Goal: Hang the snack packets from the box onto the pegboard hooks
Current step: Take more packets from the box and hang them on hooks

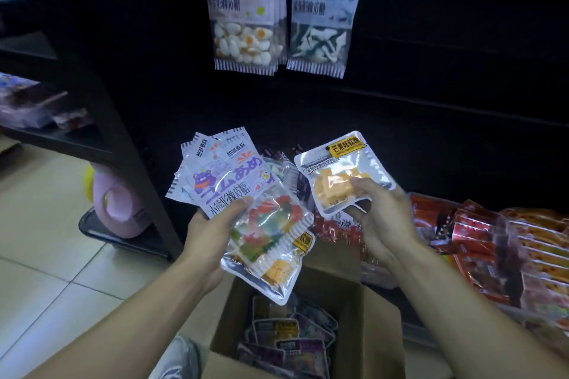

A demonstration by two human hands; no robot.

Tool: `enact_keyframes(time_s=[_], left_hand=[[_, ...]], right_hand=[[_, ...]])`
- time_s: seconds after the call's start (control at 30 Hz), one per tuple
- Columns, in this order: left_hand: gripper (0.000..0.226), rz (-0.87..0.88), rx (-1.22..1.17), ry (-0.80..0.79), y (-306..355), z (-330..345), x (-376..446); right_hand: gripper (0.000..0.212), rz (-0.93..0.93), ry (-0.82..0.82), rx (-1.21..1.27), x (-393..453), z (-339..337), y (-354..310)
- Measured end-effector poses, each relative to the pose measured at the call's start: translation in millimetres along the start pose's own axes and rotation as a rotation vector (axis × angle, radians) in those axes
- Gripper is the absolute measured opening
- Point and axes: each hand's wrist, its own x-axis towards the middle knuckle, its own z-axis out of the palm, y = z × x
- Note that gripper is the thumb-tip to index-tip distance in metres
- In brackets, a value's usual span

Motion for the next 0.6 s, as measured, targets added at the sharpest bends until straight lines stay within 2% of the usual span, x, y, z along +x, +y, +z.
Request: enact_keyframes(time_s=[0.23,0.37,0.47,0.6], left_hand=[[0.034,0.132,0.051,-0.063,43.3,32.5,-48.6],[0.054,0.198,0.053,-0.102,85.6,57.5,-74.9],[0.041,0.274,0.035,-0.092,124.5,77.0,-92.4],[0.036,0.298,-0.023,-0.134,175.9,105.3,-111.4]], right_hand=[[0.028,-0.138,-0.157,-0.026,-27.6,8.4,-66.4],[0.025,-0.262,-0.249,-0.134,-50.5,13.0,-127.7],[0.023,-0.352,-0.301,-0.139,-65.6,19.5,-179.8],[0.025,-0.444,-0.377,-0.152,-79.7,36.8,-241.5]])
